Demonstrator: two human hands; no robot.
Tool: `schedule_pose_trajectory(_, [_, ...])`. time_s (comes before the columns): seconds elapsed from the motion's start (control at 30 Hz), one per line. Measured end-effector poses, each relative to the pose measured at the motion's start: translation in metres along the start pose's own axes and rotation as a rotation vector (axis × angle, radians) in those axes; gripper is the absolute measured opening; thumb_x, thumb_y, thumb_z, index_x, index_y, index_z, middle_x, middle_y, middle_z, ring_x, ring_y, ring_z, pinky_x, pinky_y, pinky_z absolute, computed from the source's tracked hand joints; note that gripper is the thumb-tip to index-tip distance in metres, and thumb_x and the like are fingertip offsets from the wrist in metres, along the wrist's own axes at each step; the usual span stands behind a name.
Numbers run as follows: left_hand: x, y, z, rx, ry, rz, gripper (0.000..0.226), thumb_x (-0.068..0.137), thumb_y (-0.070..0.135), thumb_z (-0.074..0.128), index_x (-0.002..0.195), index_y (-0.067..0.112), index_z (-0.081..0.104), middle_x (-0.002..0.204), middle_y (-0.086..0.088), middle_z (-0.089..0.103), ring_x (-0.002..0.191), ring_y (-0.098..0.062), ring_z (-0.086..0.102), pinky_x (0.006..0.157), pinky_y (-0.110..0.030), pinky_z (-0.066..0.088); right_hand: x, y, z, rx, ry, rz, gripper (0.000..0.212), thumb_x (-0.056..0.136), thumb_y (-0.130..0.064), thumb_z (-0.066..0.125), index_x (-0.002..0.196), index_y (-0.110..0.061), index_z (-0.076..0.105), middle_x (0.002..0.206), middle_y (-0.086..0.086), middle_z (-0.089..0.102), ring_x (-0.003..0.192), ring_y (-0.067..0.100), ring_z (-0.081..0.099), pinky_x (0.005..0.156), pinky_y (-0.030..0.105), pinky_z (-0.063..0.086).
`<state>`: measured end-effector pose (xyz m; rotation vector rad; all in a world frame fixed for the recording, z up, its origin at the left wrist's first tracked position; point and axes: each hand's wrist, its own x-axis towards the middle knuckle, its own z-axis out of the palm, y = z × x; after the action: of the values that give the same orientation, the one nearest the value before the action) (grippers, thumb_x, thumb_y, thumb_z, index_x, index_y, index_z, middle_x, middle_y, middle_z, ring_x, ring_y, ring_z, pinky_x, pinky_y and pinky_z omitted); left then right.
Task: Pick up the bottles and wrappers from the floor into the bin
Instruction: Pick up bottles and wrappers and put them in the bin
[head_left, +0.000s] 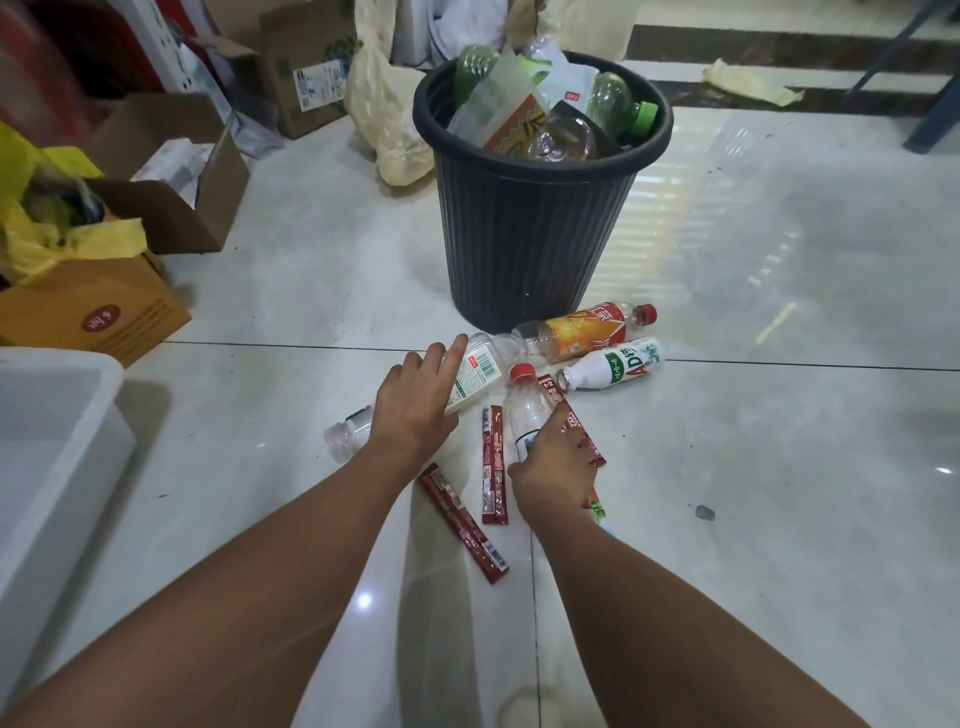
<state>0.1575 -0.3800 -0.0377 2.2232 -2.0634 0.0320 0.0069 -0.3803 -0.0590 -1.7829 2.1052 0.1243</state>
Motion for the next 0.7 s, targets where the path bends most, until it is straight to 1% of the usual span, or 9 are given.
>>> schedule_pose_trajectory(0.2, [0.003, 0.003, -0.009, 0.012, 0.033, 0.008, 0.088, 0.079, 0.031, 0.068, 0.146, 0.021, 0.012, 0.132, -0.004, 0.043, 0.106, -0.023, 0.047, 0.081, -0.032, 0.043, -0.001, 0.004, -0.013, 0.013, 0.075, -0.051, 0.093, 0.077, -0.033, 0.072, 0.147, -0.012, 0.014, 0.136, 0.009, 0.044, 0.12, 0.029, 0.049, 0.096, 0.041, 0.044])
schedule_pose_trajectory(0.33, [0.005, 0.009, -0.02, 0.008, 0.059, 0.02, 0.089, 0.079, 0.035, 0.07, 0.145, 0.022, 0.011, 0.132, -0.004, 0.043, 0.106, -0.022, 0.047, 0.083, -0.032, 0.043, -0.007, 0.009, -0.024, -0.02, 0.132, -0.131, 0.079, 0.079, -0.03, 0.068, 0.142, -0.011, 0.024, 0.131, 0.006, 0.047, 0.115, 0.026, 0.049, 0.09, 0.037, 0.042])
schedule_pose_trajectory(0.4, [0.006, 0.013, -0.028, 0.003, 0.079, 0.025, 0.09, 0.078, 0.035, 0.071, 0.145, 0.022, 0.013, 0.131, -0.005, 0.044, 0.105, -0.023, 0.048, 0.083, -0.033, 0.044, -0.009, 0.01, -0.035, -0.006, 0.157, -0.143, 0.076, 0.079, -0.03, 0.068, 0.14, -0.012, 0.027, 0.13, 0.005, 0.047, 0.113, 0.025, 0.05, 0.087, 0.036, 0.042])
schedule_pose_trajectory(0.53, [0.007, 0.023, -0.047, -0.015, 0.14, 0.045, 0.091, 0.074, 0.03, 0.073, 0.144, 0.021, 0.015, 0.129, -0.005, 0.046, 0.102, -0.023, 0.049, 0.079, -0.033, 0.046, -0.011, 0.013, -0.063, 0.077, 0.174, -0.115, 0.073, 0.078, -0.04, 0.07, 0.134, -0.013, 0.031, 0.127, 0.005, 0.047, 0.111, 0.025, 0.051, 0.083, 0.036, 0.044])
schedule_pose_trajectory(0.63, [0.009, 0.026, -0.064, -0.029, 0.183, 0.03, 0.093, 0.075, 0.034, 0.073, 0.145, 0.022, 0.014, 0.129, -0.004, 0.045, 0.103, -0.021, 0.048, 0.079, -0.03, 0.046, -0.011, 0.019, -0.083, 0.126, 0.179, -0.095, 0.071, 0.077, -0.047, 0.07, 0.129, -0.013, 0.035, 0.126, 0.005, 0.049, 0.112, 0.025, 0.052, 0.082, 0.035, 0.044])
schedule_pose_trajectory(0.7, [0.01, 0.027, -0.075, -0.034, 0.202, 0.024, 0.093, 0.075, 0.034, 0.073, 0.145, 0.022, 0.013, 0.128, -0.004, 0.044, 0.103, -0.021, 0.048, 0.079, -0.03, 0.046, -0.011, 0.022, -0.099, 0.167, 0.219, -0.083, 0.072, 0.078, -0.048, 0.07, 0.13, -0.012, 0.035, 0.127, 0.006, 0.05, 0.113, 0.026, 0.053, 0.082, 0.035, 0.044])
